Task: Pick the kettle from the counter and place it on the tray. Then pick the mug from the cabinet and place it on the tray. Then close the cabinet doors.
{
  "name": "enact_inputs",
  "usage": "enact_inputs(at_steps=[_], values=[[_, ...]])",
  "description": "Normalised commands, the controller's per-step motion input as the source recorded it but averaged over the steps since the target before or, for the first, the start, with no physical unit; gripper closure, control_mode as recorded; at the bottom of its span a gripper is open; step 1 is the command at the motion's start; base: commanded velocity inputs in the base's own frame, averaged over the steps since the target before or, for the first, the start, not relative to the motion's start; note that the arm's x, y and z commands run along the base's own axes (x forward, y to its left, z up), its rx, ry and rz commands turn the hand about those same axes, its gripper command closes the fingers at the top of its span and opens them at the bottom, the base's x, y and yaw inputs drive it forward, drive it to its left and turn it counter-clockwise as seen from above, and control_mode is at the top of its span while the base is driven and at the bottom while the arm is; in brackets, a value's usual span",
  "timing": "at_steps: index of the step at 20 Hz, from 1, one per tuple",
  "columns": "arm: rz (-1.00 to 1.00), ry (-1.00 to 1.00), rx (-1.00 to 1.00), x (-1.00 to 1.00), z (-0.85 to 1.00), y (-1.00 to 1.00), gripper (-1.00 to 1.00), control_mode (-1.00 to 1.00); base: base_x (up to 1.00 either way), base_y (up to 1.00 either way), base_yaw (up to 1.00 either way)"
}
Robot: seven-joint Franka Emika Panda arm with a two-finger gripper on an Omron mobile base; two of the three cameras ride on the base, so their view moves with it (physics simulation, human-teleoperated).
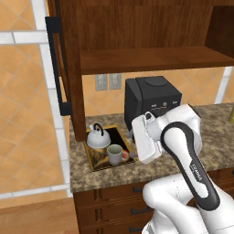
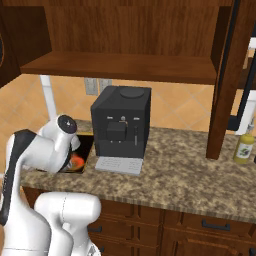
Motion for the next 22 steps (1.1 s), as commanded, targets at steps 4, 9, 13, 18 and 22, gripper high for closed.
enact_inputs(at_steps=[4, 9, 13, 18, 22], values=[[0.20, -0.03, -0.08, -0.39, 0.37, 0.07, -1.00, -1.00, 0.00, 0.00, 0.00], [0.15, -0.13, -0.17, -0.32, 0.39, 0.17, -1.00, -1.00, 0.00, 0.00, 0.00], [0.12, -0.16, -0.15, -0.37, 0.39, 0.21, -1.00, -1.00, 0.00, 0.00, 0.00], [0.14, -0.21, -0.17, -0.35, 0.42, 0.29, -1.00, -1.00, 0.00, 0.00, 0.00], [0.29, -0.26, -0.03, -0.27, 0.25, 0.28, -1.00, -1.00, 0.00, 0.00, 0.00]])
